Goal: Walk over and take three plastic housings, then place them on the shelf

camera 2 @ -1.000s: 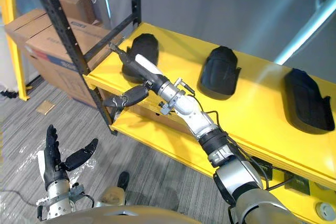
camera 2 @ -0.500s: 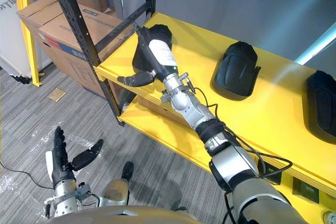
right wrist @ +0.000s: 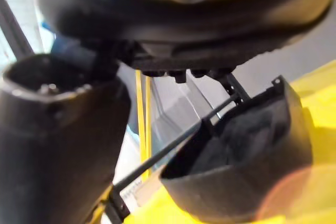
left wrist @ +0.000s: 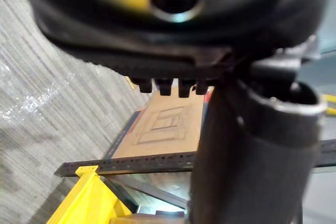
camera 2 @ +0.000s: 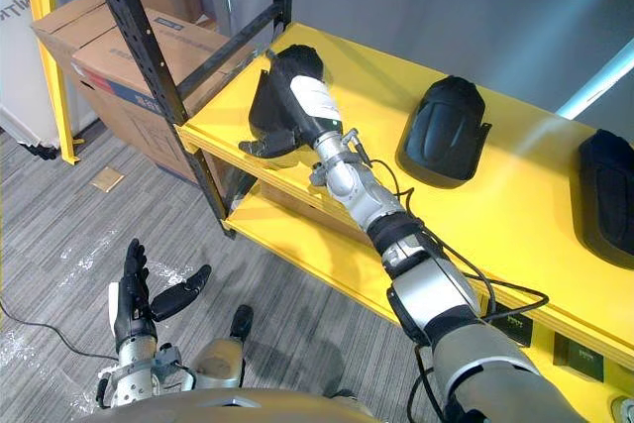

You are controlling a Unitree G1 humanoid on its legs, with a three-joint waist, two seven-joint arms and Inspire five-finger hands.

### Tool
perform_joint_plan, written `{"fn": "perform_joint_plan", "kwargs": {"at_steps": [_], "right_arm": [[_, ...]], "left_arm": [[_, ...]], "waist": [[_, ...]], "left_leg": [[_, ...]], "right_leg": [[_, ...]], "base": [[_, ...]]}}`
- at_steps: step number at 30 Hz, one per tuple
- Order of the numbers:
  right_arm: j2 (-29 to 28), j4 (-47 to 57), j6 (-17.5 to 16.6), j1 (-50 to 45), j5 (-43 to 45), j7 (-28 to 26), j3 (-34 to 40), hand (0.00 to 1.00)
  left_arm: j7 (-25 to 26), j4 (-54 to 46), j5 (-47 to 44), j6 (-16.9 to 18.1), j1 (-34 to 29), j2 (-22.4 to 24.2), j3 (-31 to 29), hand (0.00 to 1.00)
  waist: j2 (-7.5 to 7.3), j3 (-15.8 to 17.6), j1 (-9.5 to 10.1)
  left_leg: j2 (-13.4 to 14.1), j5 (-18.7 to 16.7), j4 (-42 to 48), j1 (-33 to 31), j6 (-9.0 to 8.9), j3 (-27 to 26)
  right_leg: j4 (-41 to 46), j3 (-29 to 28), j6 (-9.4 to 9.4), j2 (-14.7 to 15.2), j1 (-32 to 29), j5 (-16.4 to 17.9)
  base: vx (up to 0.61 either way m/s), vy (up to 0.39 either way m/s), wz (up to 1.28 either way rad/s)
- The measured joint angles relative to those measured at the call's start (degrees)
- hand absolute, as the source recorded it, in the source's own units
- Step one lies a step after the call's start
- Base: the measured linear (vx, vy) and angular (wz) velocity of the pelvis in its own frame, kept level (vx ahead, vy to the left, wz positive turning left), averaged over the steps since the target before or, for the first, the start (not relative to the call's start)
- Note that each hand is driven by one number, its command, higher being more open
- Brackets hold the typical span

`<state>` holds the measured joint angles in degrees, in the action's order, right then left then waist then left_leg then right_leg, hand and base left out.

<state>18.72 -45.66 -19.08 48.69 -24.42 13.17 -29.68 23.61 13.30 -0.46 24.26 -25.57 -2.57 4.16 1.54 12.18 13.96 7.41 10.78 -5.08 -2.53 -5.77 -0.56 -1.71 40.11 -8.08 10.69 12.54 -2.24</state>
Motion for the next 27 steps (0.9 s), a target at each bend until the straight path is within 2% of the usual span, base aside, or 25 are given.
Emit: {"fn": "perform_joint_plan", "kwargs": {"at_steps": [3,6,14,21,25,26,27], "right_arm": [[0.13,-2.22,-0.41,1.88,-0.03,-3.77,-3.78,1.00],[0.21,-4.51,-0.70,2.72,-0.14,-5.24,-5.32,1.00],[3.15,-7.98,-1.06,4.25,-2.34,-5.40,-6.61,1.00],[3.72,-11.26,-0.66,7.10,-2.30,-5.40,-6.59,1.00],[3.75,-12.60,-1.66,7.91,-2.41,-5.44,-6.58,1.00],[3.75,-12.60,-1.79,8.02,-2.41,-5.48,-6.58,0.00],[3.76,-12.61,-1.86,8.21,-2.41,-5.75,-6.57,0.00]], "left_arm": [[-0.37,0.14,-1.42,-1.31,0.66,-0.03,0.52,1.00],[-0.69,0.14,-1.53,-2.21,0.72,-0.06,0.51,1.00],[-3.18,0.14,-3.81,-3.84,0.96,-0.16,0.94,1.00],[-4.57,0.41,-4.46,-5.80,0.93,-0.36,3.23,1.00],[-5.52,0.74,-5.99,-5.84,0.88,-0.36,3.44,1.00],[-5.58,0.80,-6.07,-5.87,0.86,-0.37,3.57,1.00],[-5.69,0.80,-6.21,-5.97,0.87,-0.38,3.90,1.00]], "waist": [[0.57,0.33,0.03],[0.61,0.35,0.25],[0.81,0.46,0.50],[2.69,1.50,0.58],[3.15,1.74,0.71],[3.16,1.75,0.72],[3.16,1.75,0.74]], "left_leg": [[0.19,-0.12,0.00,0.00,-0.10,0.15],[0.19,-0.12,0.00,-0.02,0.02,0.31],[0.20,0.10,0.01,0.09,-0.06,0.35],[0.28,0.12,0.01,0.50,0.08,0.35],[0.24,0.07,0.00,0.92,0.11,0.36],[0.25,0.06,0.00,0.92,0.11,0.36],[0.25,0.06,0.01,0.91,0.10,0.36]], "right_leg": [[0.00,0.08,0.07,-0.13,0.04,0.04],[0.01,0.27,0.20,-0.23,0.16,0.14],[0.63,0.36,0.04,0.02,0.17,0.53],[1.81,0.34,0.15,0.34,0.15,1.15],[3.78,0.34,-0.13,1.05,-0.07,2.36],[4.31,0.33,-0.08,1.21,-0.26,2.67],[4.81,0.31,-0.09,1.38,-0.44,2.94]], "base": [[-0.04,0.013,0.01],[-0.03,0.008,0.04],[0.00,0.000,0.00],[0.00,0.000,0.00],[0.00,0.000,0.00],[0.00,0.000,0.00],[0.00,0.000,0.00]]}}
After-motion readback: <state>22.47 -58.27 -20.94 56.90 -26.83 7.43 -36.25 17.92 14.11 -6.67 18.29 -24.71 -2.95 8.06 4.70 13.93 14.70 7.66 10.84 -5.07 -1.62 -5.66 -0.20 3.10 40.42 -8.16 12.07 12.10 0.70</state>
